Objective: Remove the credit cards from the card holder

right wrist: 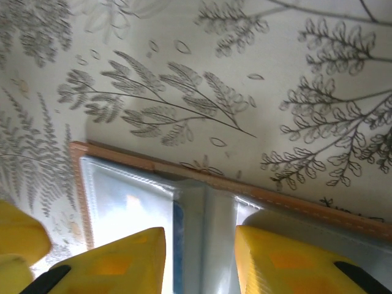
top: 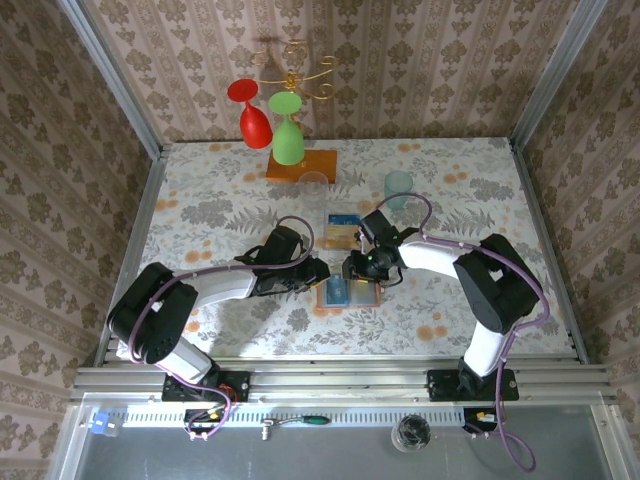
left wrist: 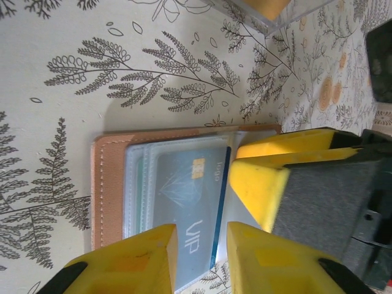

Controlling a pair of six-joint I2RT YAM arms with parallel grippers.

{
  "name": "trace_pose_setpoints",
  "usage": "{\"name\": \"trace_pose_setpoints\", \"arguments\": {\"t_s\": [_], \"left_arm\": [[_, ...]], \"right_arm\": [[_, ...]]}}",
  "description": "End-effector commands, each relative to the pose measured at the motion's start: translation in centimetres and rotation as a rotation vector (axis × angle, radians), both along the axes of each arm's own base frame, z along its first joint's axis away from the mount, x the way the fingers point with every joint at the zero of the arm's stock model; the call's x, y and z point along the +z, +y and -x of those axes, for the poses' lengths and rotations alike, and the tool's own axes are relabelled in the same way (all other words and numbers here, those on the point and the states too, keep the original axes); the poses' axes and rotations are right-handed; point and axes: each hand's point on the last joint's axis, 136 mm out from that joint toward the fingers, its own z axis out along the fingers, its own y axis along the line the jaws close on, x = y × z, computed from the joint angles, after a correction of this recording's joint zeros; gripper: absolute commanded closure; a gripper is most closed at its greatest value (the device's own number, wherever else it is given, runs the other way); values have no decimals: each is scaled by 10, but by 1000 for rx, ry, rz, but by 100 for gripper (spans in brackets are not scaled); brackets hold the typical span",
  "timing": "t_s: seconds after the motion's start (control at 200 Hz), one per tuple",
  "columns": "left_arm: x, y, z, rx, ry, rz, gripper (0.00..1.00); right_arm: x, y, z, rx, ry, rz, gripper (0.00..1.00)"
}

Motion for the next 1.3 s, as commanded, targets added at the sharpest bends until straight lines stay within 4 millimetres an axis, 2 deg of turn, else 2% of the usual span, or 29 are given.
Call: {"name": "trace_pose_setpoints", "arguments": {"t_s": [0.0,0.095,0.295,0.6,0.975,1.295], "left_arm": [[-1,4,1,19,13,-10,72],[-2,4,1,17,15,-10,72],[-3,1,0,12,13,-7,72],[-10,-4,0,-3,20,5,72],[-21,-11,1,-22,40,26,75],[-25,-6,9,-23,54,17,76]], "right_arm": [[-15,-6,5,1,25,24,65],[-12,-6,5,5,19,26,65],[9,-3,-2,6,-19,12,65],[30,-2,4,-6,-37,-16,64],[32,4,19,-17,-23,-38,64],[25,14,25,-7,-7,-44,64]]}}
